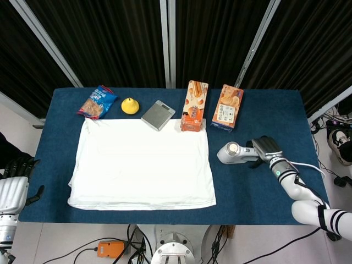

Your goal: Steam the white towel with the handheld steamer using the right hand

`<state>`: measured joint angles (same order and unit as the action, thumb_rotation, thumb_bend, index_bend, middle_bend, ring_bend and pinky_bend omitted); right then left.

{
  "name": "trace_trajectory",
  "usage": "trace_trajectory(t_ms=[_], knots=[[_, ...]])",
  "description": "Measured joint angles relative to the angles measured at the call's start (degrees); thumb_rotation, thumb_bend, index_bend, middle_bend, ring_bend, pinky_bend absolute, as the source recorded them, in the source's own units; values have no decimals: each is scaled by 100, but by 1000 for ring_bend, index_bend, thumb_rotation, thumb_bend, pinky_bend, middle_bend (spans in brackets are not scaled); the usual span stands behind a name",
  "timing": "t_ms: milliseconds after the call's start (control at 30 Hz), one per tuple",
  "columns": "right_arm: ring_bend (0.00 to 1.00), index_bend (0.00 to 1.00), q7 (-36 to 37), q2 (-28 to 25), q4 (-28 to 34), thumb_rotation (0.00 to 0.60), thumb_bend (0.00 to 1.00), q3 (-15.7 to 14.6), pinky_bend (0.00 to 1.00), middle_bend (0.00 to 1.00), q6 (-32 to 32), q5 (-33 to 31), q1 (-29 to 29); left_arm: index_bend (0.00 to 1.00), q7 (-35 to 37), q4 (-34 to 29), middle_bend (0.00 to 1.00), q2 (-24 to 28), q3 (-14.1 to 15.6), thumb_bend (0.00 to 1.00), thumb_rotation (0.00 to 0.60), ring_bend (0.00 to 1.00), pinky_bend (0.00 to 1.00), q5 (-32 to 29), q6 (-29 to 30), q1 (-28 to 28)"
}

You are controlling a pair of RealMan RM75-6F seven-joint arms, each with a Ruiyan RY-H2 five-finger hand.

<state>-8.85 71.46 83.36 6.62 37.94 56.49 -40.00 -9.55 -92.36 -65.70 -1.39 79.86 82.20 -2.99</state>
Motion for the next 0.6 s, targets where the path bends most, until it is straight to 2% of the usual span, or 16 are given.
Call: trace_trajectory(t_ms=[367,600], knots=[[592,634,599,-87,143,600,95,14,278,604,-99,-224,160,140,28,48,106,-43,-8,272,600,7,0,20,-31,-32],[629,655,1148,-135,194,600,97,129,264,622,-275,-284,219,140,34,59,106,-51,-6,273,600,7,0,27,-28,-35]])
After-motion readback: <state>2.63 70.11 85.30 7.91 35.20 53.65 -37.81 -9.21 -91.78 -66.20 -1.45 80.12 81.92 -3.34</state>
